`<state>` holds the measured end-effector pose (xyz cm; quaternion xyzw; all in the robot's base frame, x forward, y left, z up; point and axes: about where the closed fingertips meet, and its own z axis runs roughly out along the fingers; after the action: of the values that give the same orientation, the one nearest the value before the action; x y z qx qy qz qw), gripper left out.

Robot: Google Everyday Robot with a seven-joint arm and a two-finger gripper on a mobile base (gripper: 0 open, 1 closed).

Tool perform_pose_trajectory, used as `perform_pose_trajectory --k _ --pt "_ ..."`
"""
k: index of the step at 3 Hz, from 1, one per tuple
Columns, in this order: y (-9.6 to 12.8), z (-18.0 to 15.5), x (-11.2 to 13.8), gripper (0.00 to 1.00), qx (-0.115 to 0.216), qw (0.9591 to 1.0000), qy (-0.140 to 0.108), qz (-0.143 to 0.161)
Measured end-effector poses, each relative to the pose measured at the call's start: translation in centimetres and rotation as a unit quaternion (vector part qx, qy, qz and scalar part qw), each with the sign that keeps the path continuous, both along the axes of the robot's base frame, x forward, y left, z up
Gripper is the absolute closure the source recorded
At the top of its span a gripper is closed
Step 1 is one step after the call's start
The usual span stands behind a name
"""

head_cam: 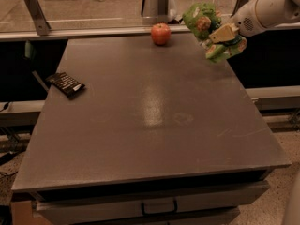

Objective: Move green rice chip bag near apple

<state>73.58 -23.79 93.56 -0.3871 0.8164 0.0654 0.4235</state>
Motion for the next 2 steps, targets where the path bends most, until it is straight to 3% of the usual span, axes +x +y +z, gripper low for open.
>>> perform_pose_trajectory --k 2 --pt "2.9 -1.4 6.4 1.00 0.029 0.9967 0.004 -0.076"
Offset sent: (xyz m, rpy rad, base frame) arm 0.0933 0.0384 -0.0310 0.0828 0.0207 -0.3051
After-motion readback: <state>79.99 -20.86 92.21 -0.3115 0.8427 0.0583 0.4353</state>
